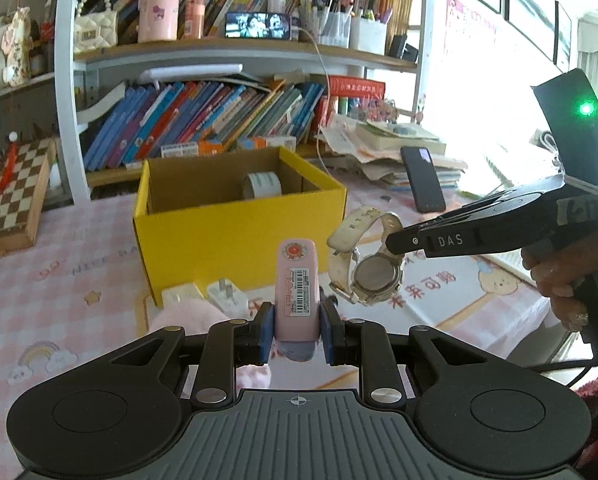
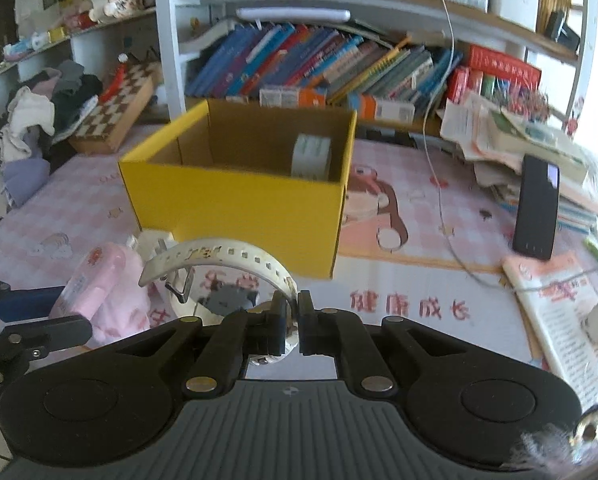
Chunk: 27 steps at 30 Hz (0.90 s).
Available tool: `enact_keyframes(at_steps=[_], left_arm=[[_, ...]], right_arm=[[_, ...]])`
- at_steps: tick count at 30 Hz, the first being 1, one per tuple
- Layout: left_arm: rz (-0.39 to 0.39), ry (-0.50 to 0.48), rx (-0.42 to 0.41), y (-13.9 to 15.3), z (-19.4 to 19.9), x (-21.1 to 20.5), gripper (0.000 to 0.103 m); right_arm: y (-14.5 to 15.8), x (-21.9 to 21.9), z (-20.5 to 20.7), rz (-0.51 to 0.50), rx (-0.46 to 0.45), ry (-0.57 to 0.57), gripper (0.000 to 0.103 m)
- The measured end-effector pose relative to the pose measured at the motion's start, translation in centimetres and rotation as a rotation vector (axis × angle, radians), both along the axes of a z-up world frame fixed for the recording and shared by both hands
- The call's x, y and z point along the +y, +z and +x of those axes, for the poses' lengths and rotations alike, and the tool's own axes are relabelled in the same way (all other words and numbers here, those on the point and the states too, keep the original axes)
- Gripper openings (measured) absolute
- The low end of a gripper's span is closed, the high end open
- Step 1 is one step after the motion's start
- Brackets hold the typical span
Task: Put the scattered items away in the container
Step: 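Lift the pink case with the left gripper while the right gripper lifts the watch, then carry the pink case and the watch over the yellow box with both grippers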
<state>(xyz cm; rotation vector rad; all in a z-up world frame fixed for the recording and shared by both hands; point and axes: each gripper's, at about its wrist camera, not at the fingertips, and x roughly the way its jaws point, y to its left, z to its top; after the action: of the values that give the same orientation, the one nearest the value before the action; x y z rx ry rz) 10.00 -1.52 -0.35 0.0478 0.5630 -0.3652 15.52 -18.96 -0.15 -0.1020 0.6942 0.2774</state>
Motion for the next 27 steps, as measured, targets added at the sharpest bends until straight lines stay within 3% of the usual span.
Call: enact_keyframes(at_steps=[15,22,27], left_arm=[[-0.008,0.041,-0.113,3.3,4.1,0.7,0.023],[0.025,0.095,-0.159,5.1,7.5,1.0,0.023],[0.063,0.152,-0.135,5.1,10.5,1.3,0.023]], right_arm=[[4.7,1.3,3.6,0.055,-0.099,0.112,0.006],[7.3,1.8,7.8,0.063,-0.172,0.181,0.006],[7.6,2.3,12.0,0.065,-0.181,0.235,0.006]])
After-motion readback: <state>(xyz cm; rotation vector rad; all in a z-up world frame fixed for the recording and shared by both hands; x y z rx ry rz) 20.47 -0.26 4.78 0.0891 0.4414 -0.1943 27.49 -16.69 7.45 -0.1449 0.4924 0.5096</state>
